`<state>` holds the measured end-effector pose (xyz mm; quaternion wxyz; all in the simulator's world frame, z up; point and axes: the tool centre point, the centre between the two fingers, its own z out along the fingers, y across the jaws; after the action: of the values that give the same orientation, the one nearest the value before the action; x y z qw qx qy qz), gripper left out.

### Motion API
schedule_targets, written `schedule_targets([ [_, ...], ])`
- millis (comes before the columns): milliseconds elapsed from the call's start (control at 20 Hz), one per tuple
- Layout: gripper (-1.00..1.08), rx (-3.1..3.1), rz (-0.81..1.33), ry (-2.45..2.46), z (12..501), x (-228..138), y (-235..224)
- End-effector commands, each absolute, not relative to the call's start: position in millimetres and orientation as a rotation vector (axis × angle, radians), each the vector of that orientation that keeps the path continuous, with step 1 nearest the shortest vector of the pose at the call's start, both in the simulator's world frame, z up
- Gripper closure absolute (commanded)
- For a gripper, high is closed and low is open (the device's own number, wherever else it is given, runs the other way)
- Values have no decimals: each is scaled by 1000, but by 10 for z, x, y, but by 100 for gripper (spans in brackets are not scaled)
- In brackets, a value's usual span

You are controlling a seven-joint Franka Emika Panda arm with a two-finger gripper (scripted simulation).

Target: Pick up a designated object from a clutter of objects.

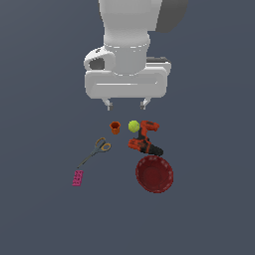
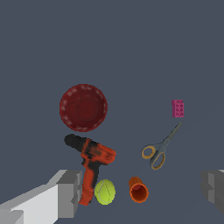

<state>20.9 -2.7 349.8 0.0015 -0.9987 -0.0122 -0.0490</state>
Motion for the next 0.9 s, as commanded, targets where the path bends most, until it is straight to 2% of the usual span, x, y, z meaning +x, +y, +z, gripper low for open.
schedule_targets([
  [0,-92,-3134,-154,-38,3498,209,-27],
  [500,-92,-3144,-156,-167,3542,238,184],
  [850,-92,-3142,-152,-158,3485,292,125],
])
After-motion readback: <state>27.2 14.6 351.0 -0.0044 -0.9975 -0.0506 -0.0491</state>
